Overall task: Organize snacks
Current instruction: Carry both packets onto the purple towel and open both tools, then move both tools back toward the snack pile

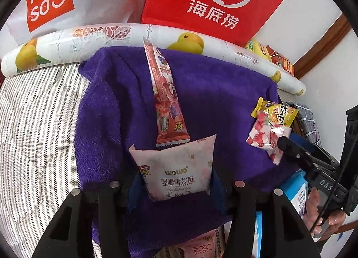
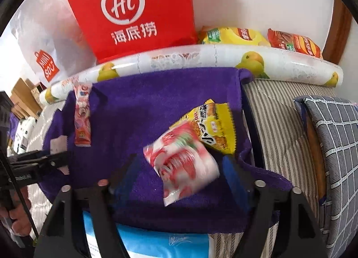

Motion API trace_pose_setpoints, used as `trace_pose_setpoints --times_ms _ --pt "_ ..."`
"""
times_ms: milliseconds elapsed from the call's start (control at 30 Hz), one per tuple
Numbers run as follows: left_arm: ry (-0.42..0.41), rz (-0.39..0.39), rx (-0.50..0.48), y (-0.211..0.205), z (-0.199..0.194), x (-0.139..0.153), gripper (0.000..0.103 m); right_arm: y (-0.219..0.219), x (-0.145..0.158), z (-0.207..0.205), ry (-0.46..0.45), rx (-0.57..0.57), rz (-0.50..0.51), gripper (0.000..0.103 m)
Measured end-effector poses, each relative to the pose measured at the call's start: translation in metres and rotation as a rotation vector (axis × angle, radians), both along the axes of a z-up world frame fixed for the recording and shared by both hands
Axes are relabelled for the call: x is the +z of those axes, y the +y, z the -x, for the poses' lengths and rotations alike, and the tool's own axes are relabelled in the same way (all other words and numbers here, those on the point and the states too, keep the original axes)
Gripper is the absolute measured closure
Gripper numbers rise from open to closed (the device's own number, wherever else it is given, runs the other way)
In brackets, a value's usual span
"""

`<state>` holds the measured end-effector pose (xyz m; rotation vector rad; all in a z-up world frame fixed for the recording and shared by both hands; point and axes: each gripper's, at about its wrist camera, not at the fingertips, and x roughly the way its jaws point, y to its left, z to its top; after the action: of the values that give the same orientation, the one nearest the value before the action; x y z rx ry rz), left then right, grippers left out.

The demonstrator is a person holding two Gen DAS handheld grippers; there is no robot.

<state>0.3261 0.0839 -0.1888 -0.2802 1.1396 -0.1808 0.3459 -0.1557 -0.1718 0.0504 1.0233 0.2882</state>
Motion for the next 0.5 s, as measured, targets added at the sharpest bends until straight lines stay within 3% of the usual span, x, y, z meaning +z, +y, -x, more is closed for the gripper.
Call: trace_pose_setpoints --times_ms 133,400,500 --pt "0.005 -0.032 0.002 -0.004 -0.001 0.001 0.036 0.002 0.008 0.004 -0.019 0.001 0.001 0.025" --pt "-0.014 -0.028 0.007 -0.002 0.014 0.021 0.033 -0.006 0.038 0.039 -0.112 -0.011 -0.02 0.025" --pt "-0.034 -0.025 0.014 0.003 0.028 0.034 0.033 -0.011 0.05 0.058 -0.139 -0.012 -0.003 0.031"
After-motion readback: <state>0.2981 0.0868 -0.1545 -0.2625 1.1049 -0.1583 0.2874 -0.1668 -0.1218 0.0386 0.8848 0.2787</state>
